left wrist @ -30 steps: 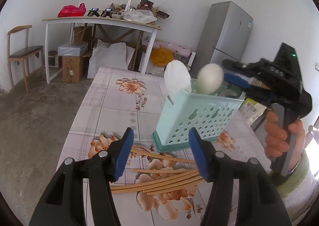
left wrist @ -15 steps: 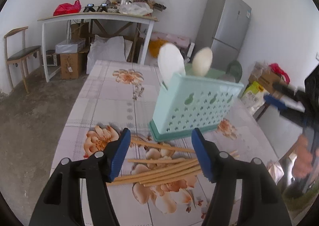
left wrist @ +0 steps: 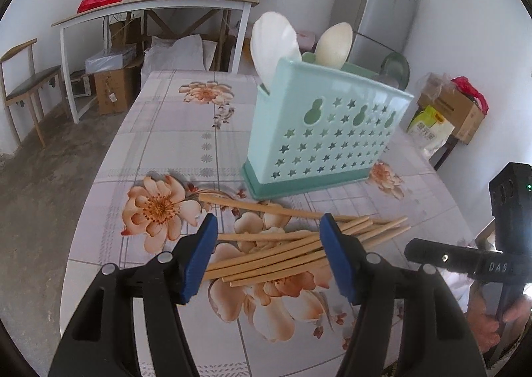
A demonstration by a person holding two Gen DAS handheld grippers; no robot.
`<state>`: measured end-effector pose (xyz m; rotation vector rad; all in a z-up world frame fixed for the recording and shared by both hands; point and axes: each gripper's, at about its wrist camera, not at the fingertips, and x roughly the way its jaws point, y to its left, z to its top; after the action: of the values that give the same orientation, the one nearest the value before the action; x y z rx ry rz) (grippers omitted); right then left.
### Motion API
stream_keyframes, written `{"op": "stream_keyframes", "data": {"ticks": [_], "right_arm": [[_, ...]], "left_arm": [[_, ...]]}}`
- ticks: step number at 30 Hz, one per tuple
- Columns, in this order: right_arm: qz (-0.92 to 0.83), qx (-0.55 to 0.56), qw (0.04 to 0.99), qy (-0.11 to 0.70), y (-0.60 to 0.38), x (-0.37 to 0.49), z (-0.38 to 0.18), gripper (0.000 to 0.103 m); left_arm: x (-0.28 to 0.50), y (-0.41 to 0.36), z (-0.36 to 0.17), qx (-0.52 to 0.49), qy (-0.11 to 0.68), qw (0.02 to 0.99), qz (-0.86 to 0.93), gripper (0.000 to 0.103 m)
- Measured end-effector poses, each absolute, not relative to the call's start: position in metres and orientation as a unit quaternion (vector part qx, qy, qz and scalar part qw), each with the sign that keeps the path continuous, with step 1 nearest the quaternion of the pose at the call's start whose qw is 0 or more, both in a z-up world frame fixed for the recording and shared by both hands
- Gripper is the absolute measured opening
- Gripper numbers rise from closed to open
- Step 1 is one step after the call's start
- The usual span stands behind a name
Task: Organize utensils
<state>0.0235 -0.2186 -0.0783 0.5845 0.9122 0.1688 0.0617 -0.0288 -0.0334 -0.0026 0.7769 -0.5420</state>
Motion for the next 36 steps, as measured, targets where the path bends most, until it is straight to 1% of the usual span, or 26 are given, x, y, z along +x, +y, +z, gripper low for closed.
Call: {"op": "stream_keyframes", "data": {"ticks": [5,14,18,25,27,30,36], "right_arm": [[0.079,0.259,0.853,0.445,-0.208,0.020,-0.087,0.063],[0.101,0.285,0.848,0.435,-0.210,0.021,-0.091,0.074],[0.108,0.303,0.844,0.430,-0.218,0.016,-0.090,0.076],[0.118,0.332,0.834,0.424,-0.230,0.011,-0.090,0.077],[0.121,0.334,0.833,0.424,-0.231,0.009,-0.089,0.081],[0.123,0.336,0.832,0.423,-0.230,0.009,-0.089,0.082],[0.123,0.340,0.832,0.420,-0.229,0.008,-0.088,0.083]], "left_arm": [[0.062,-0.028,-0.041,-0.003,0.388,0.888,-0.246,0.061],[0.055,-0.030,-0.052,0.023,0.410,0.880,-0.239,0.062],[0.052,-0.032,-0.055,0.032,0.417,0.876,-0.239,0.062],[0.049,-0.031,-0.061,0.037,0.433,0.870,-0.234,0.068],[0.048,-0.031,-0.063,0.037,0.436,0.869,-0.232,0.070],[0.048,-0.031,-0.063,0.038,0.437,0.869,-0.232,0.072],[0.048,-0.029,-0.066,0.035,0.439,0.867,-0.231,0.076]]}}
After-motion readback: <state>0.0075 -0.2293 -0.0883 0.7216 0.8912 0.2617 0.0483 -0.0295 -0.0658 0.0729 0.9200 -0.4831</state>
